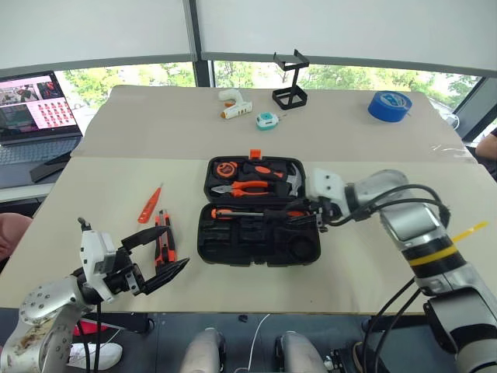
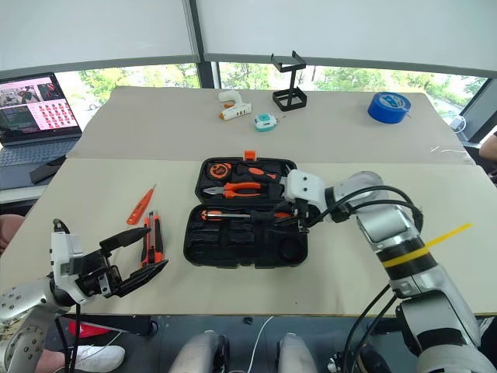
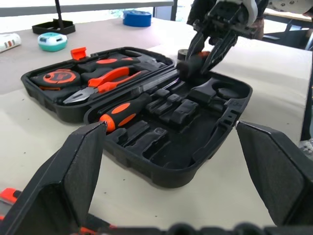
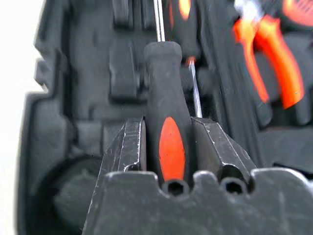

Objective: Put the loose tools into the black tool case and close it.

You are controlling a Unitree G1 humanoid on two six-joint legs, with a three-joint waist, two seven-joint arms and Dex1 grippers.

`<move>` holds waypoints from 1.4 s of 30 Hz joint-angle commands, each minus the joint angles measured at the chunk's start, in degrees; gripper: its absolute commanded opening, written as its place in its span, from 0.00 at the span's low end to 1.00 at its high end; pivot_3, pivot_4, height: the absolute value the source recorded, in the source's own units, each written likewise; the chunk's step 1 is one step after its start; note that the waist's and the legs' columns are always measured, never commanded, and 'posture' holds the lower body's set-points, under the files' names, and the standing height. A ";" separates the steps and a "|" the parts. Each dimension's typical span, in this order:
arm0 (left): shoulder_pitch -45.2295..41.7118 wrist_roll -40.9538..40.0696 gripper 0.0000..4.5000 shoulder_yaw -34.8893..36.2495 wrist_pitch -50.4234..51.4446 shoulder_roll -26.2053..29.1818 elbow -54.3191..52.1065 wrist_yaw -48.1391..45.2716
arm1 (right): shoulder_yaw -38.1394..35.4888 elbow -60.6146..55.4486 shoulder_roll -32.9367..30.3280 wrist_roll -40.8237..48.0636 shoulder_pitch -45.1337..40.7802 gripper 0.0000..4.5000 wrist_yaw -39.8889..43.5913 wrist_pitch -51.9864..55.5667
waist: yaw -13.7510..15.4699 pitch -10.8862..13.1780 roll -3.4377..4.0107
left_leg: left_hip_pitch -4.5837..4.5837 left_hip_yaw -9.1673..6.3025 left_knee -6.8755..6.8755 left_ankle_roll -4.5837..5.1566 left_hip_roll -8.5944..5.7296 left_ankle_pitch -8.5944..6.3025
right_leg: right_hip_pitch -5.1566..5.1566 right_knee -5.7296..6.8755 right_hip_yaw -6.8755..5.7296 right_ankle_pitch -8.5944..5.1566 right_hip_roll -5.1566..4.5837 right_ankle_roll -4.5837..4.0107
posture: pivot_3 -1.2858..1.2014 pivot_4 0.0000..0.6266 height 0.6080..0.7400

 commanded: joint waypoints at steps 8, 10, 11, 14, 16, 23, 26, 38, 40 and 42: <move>0.91 1.14 1.00 -0.12 -2.02 -0.59 -2.68 0.47 | 0.57 3.64 2.14 -4.97 -2.75 0.23 -0.32 -1.55 | -0.66 0.00 -0.01 | 0.03 0.00 0.00 0.00 0.02 0.00 | -0.01 0.07 0.00 0.00 0.05 0.00 | 0.52 0.24 1.00; 0.83 1.14 1.00 -0.13 -2.12 -0.54 -2.50 0.39 | 0.43 3.83 2.45 -5.24 -2.79 0.23 -0.12 -1.11 | -0.77 0.00 0.00 | 0.03 0.00 0.00 0.00 0.03 0.00 | -0.01 0.07 0.00 0.00 0.07 0.00 | 0.52 0.24 1.00; 0.80 1.16 1.00 -0.20 -2.22 -0.50 -2.47 0.37 | 0.56 4.00 2.38 -5.42 -2.83 0.23 0.34 -1.18 | -0.79 0.00 0.00 | 0.03 -0.01 0.00 0.00 0.03 0.00 | -0.01 0.07 -0.01 0.00 0.07 0.00 | 0.52 0.24 1.00; 0.75 1.16 1.00 -0.40 -2.36 -0.47 -2.57 0.46 | 0.08 3.73 2.95 -4.65 -3.14 0.34 0.92 -0.52 | -0.82 0.00 0.00 | 0.03 -0.01 0.00 0.00 0.03 0.00 | 0.00 0.07 -0.01 0.00 0.07 0.00 | 0.52 0.24 1.00; 0.74 1.16 1.00 -0.43 -2.33 -0.48 -2.62 0.57 | -0.58 3.35 3.29 -3.91 -3.39 0.51 1.22 -2.16 | -0.93 0.00 0.00 | 0.04 -0.01 0.00 0.00 0.03 0.00 | 0.00 0.08 -0.01 0.00 0.07 0.00 | 0.52 0.24 1.00; 1.17 1.15 1.00 -0.11 -2.21 -0.39 -2.63 0.80 | -5.69 1.34 2.32 4.11 -4.08 0.73 8.20 -4.56 | -1.08 0.00 -0.01 | 0.03 -0.03 -0.01 0.00 0.05 0.00 | 0.00 0.08 -0.01 0.00 0.08 0.00 | 0.52 0.24 1.00; 0.72 1.36 1.00 -0.22 -2.41 -0.51 -2.16 0.98 | -7.06 2.62 4.71 6.09 -3.80 0.73 7.65 -6.10 | -1.17 0.00 -0.01 | 0.06 -0.04 -0.01 0.00 0.06 0.00 | 0.02 0.08 -0.01 0.00 0.07 0.00 | 0.52 0.24 1.00; -0.85 2.73 1.00 -1.35 -2.65 -0.83 -1.43 1.74 | -2.65 17.03 12.20 -2.45 -3.21 0.00 -0.02 -15.94 | -1.21 0.00 -0.01 | 0.13 0.01 -0.01 -0.05 0.02 0.03 | 0.01 0.26 0.02 0.00 0.06 -0.01 | 0.52 0.24 1.00; -0.94 2.83 1.00 -1.46 -2.30 -0.80 -1.93 2.10 | -2.33 18.81 12.63 -3.41 -3.51 0.00 -0.72 -17.20 | -1.30 0.00 -0.01 | 0.15 0.05 -0.01 -0.06 0.03 0.03 | -0.02 0.33 0.06 0.00 0.06 -0.01 | 0.52 0.24 1.00; -1.08 2.75 1.00 -1.61 -1.72 -0.70 -2.71 2.71 | -1.94 19.59 12.86 -3.94 -3.68 0.00 -0.81 -17.47 | -1.35 0.00 -0.02 | 0.24 0.05 -0.01 -0.06 0.04 0.03 | 0.01 0.42 0.05 -0.02 0.07 -0.03 | 0.52 0.24 1.00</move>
